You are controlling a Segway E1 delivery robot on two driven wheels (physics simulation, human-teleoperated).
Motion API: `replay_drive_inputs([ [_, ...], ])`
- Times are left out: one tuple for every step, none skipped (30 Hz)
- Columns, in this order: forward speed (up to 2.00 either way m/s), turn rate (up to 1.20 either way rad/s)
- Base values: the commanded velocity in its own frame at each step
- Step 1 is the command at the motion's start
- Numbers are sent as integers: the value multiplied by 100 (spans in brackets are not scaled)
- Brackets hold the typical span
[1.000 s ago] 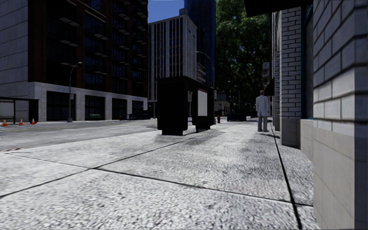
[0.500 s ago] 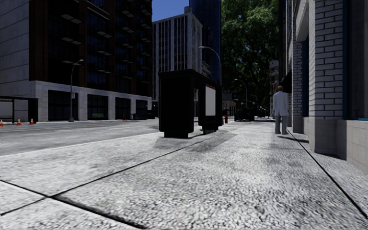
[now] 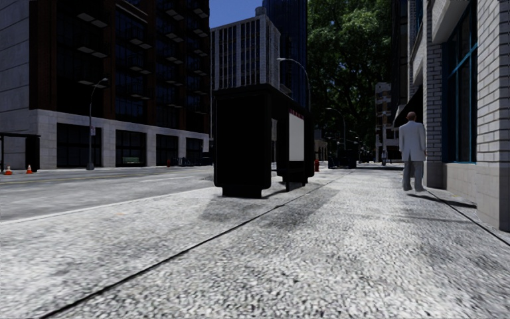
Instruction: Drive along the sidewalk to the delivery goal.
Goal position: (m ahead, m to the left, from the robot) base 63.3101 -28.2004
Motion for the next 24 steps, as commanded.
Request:
replay_drive_inputs([
  [199, -24],
  [199, -25],
  [199, -25],
  [199, -25],
  [199, -25],
  [199, -25],
  [199, -25],
  [199, -25],
  [199, -25],
  [199, -25],
  [199, -25],
  [199, -25],
  [199, -25],
  [199, -25],
  [199, -25],
  [199, -25],
  [199, -25],
  [199, -25],
  [199, -25],
  [199, -25],
  [199, -25],
  [199, -25],
  [199, -25],
  [199, -25],
])
